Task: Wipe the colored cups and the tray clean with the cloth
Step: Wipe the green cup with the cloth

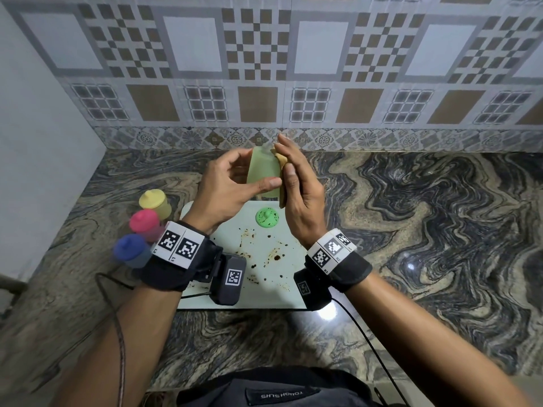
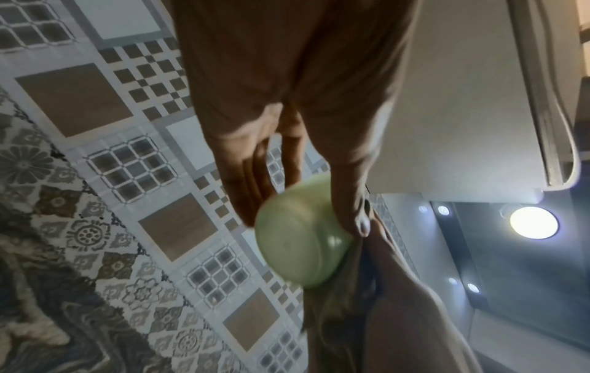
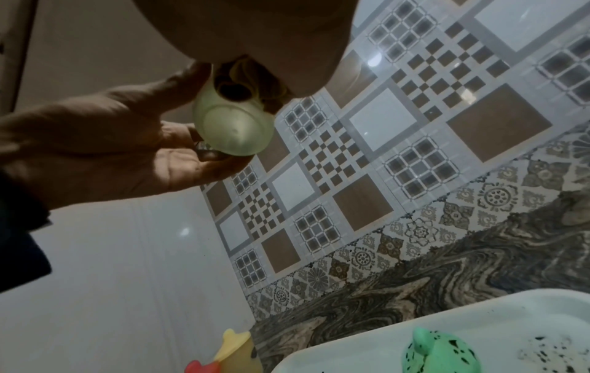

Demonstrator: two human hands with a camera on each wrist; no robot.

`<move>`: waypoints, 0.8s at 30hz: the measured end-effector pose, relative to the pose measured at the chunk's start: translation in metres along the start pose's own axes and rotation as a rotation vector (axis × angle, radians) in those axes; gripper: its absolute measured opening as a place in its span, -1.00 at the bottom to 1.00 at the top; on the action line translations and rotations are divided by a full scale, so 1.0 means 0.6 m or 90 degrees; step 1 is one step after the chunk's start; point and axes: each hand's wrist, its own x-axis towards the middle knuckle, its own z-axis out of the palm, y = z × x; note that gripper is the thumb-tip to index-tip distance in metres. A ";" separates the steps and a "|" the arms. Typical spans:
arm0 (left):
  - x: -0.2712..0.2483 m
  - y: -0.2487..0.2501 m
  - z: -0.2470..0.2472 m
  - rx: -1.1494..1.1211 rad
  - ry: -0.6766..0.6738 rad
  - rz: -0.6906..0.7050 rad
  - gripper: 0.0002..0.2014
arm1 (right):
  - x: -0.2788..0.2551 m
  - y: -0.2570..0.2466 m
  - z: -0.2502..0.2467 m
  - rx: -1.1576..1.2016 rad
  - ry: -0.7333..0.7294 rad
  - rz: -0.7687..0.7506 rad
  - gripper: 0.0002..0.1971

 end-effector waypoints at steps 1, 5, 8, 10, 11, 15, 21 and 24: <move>0.001 0.000 -0.002 -0.007 -0.007 -0.001 -0.29 | -0.002 0.000 0.000 -0.002 0.000 0.000 -0.64; 0.002 -0.005 -0.006 -0.110 -0.055 -0.035 -0.32 | -0.001 -0.002 -0.004 -0.012 -0.007 -0.006 -0.65; 0.002 -0.004 -0.003 -0.088 -0.055 -0.029 -0.35 | 0.003 -0.004 -0.003 -0.026 -0.005 -0.013 -0.65; 0.001 0.003 0.000 -0.021 -0.031 0.001 -0.30 | 0.006 -0.004 -0.002 -0.029 -0.003 -0.012 -0.64; 0.001 0.006 -0.001 -0.001 -0.013 0.010 -0.30 | 0.008 -0.003 -0.002 -0.029 -0.004 -0.013 -0.64; 0.007 0.010 -0.008 -0.049 -0.013 0.006 -0.31 | 0.012 -0.005 -0.003 -0.015 0.003 -0.017 -0.63; 0.007 0.016 -0.001 -0.036 -0.053 0.014 -0.34 | 0.018 -0.006 -0.002 -0.010 -0.007 -0.032 -0.64; 0.006 0.014 -0.002 -0.027 -0.010 0.021 -0.32 | 0.019 -0.005 -0.001 0.003 -0.014 -0.026 -0.63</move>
